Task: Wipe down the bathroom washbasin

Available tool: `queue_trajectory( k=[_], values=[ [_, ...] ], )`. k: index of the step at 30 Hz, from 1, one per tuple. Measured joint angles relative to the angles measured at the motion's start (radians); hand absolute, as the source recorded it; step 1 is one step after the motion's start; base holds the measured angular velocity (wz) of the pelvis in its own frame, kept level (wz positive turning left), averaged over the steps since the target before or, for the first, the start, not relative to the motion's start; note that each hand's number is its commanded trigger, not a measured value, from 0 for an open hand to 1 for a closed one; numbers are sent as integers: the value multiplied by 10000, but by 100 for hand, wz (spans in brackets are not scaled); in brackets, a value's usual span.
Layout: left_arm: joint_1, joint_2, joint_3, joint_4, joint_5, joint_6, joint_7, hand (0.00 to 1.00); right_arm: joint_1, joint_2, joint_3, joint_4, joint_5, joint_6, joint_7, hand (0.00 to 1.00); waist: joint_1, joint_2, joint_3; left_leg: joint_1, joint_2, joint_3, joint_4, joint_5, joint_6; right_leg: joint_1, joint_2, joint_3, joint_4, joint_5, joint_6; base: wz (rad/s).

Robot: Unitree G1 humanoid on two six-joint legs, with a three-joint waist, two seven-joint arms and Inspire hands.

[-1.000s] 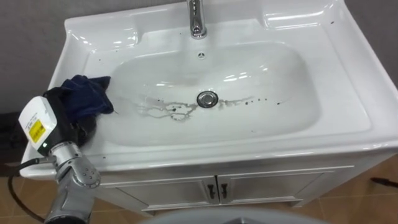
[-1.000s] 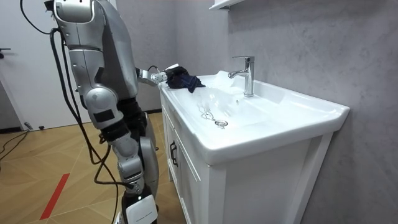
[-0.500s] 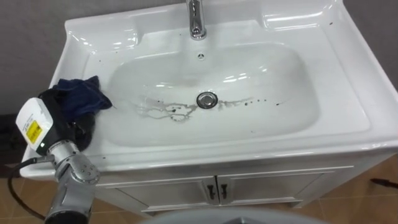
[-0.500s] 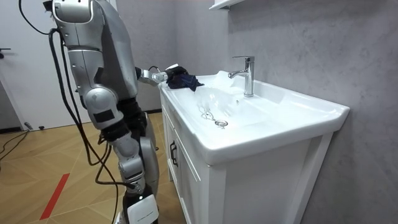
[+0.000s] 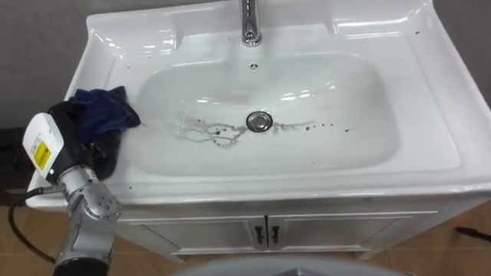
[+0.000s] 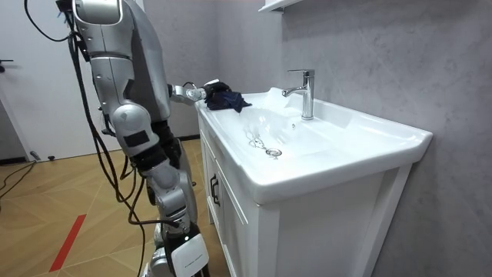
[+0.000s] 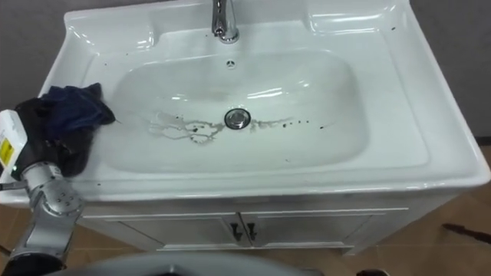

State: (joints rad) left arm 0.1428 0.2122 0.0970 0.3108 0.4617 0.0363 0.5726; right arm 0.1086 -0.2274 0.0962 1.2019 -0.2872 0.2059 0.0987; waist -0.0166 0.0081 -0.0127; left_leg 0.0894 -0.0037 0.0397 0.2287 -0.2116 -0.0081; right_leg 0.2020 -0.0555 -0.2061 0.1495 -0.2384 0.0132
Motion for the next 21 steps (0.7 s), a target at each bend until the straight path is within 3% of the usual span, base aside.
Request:
queue_trajectory(
  k=[2,9,15,21],
  values=[
    [-1,-2,-6,-241,-9,67,-143,100,-18,0,-3,1,-6,-71,1,0,-20,-10,19,-142,-16,-101,51,0,0,-88,-4,-67,16,1,0,16],
    [-1,-102,-320,-1441,-454,42,-276,100,-111,97,4,164,-9,-554,63,0,-45,124,206,-294,-68,-265,134,0,2,-128,-38,-282,12,-5,9,8],
    [-7,-101,-567,-2310,-770,-50,-324,100,-152,112,-21,400,22,-888,46,0,-190,287,175,-305,-86,-287,95,2,3,-116,-61,-412,0,-15,26,3],
    [-7,-101,-641,-3517,-745,-256,-324,100,-238,121,-222,549,15,-1062,58,0,-338,290,172,-313,-91,-287,93,2,3,-120,-70,-427,5,-15,26,1]
  ],
)
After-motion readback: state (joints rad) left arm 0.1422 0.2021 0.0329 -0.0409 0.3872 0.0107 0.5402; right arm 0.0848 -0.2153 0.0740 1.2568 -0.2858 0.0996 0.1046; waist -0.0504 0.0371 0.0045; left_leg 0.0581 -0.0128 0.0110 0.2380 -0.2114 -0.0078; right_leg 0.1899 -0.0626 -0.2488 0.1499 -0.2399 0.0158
